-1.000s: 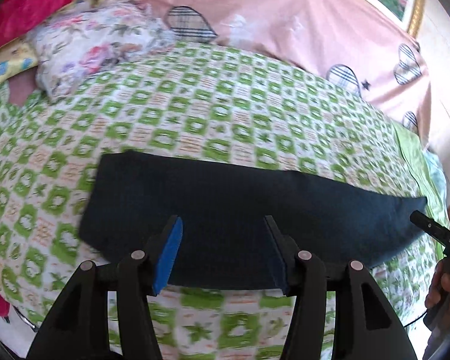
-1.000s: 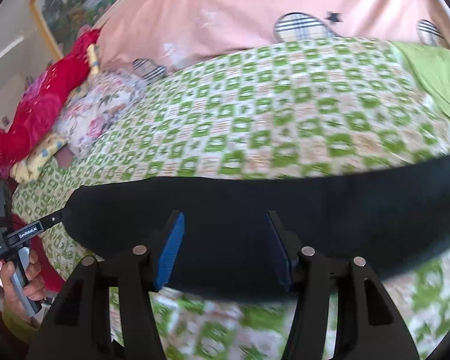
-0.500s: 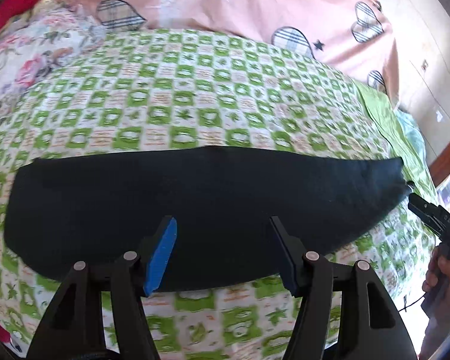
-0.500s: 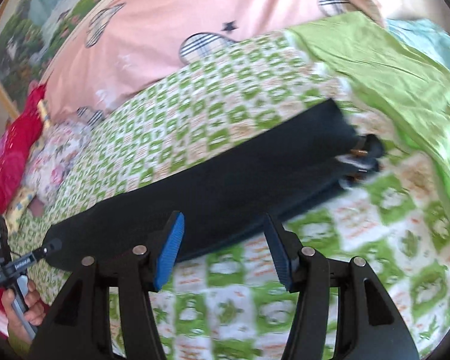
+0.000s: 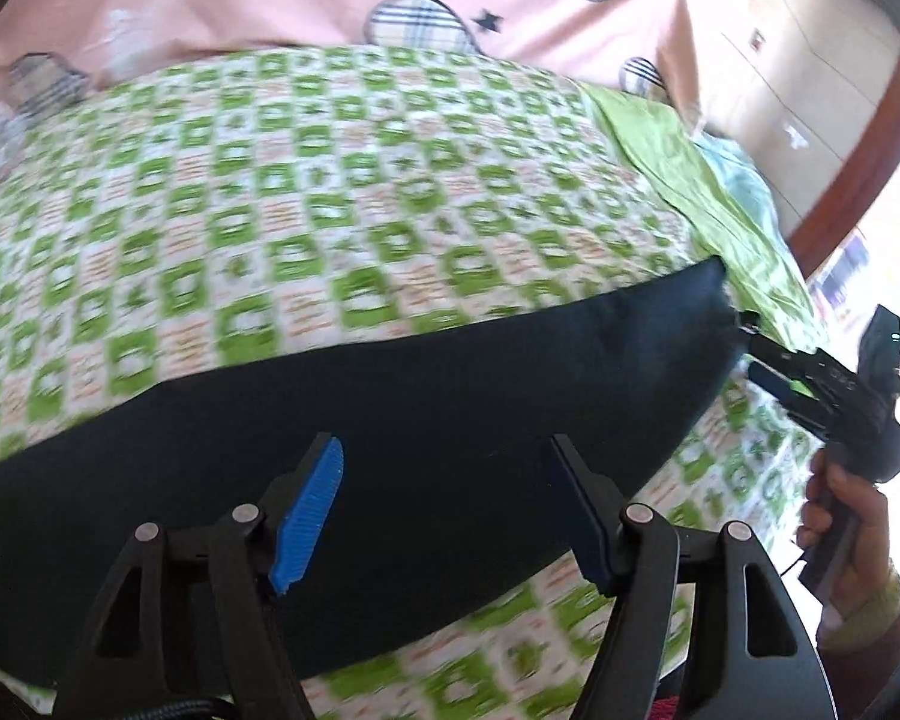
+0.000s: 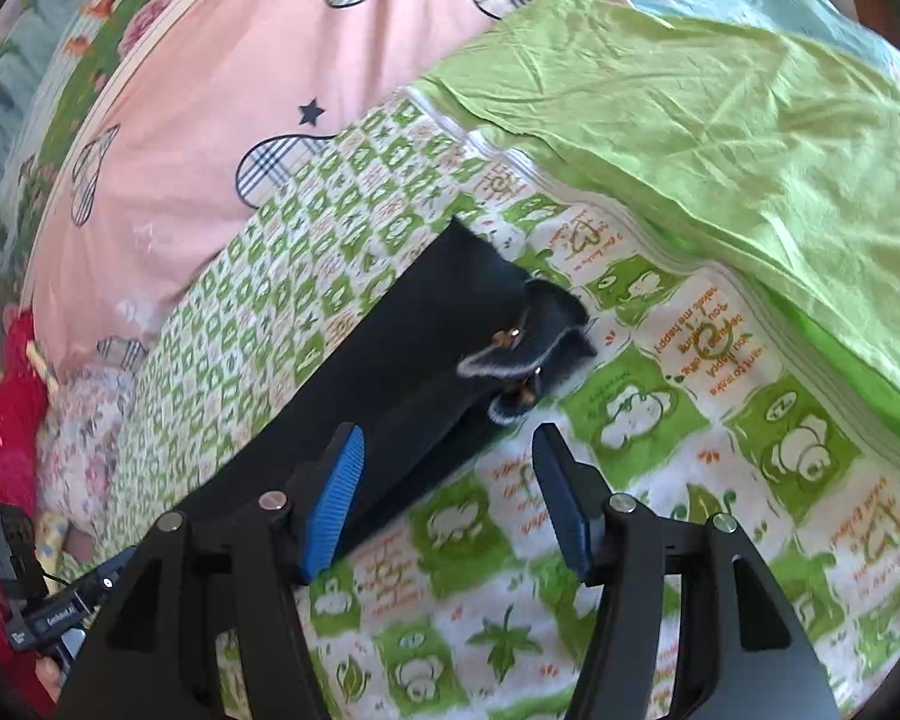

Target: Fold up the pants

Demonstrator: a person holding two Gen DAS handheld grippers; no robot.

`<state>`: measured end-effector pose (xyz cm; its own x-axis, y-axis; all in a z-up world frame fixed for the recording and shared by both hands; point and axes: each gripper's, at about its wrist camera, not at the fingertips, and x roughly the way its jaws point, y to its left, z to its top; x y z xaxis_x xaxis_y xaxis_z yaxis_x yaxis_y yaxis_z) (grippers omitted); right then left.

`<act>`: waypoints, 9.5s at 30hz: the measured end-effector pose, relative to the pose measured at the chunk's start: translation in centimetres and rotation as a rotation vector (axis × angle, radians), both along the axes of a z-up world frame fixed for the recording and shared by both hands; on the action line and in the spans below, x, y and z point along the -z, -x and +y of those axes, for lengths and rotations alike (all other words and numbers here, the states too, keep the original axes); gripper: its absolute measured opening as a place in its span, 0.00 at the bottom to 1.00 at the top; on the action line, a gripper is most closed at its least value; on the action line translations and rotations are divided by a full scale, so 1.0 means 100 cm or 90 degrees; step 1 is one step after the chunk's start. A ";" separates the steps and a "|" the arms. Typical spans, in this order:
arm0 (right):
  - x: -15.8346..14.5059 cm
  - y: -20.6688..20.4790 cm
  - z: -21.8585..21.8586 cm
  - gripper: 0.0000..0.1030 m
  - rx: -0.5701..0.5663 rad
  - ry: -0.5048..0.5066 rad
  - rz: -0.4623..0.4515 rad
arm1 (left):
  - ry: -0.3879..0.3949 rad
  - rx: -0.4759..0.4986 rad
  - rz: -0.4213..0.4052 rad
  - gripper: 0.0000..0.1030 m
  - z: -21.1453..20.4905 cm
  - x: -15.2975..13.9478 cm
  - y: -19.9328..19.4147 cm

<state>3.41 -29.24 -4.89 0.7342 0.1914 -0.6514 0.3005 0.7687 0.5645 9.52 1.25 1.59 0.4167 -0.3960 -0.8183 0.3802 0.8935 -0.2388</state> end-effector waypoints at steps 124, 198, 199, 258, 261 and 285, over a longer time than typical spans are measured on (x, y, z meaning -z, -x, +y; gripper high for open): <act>-0.039 -0.062 0.282 0.57 -0.657 0.109 -0.043 | 0.186 -0.377 0.034 0.70 0.204 0.028 0.114; -0.077 -0.166 0.460 0.19 -0.986 0.054 -0.108 | 0.250 -0.436 -0.044 0.13 0.248 -0.031 0.078; -0.081 -0.167 0.447 0.19 -0.971 0.043 -0.121 | 0.248 -0.418 -0.054 0.13 0.237 -0.039 0.075; -0.017 -0.119 0.075 0.32 -0.430 0.007 -0.067 | 0.136 0.052 -0.039 0.62 -0.081 0.008 0.018; -0.024 -0.107 0.068 0.56 -0.394 0.013 -0.073 | 0.142 0.052 -0.038 0.65 -0.077 0.004 0.024; -0.070 -0.055 0.105 0.78 -0.274 0.081 -0.097 | 0.160 -0.133 -0.040 0.75 0.043 -0.016 0.033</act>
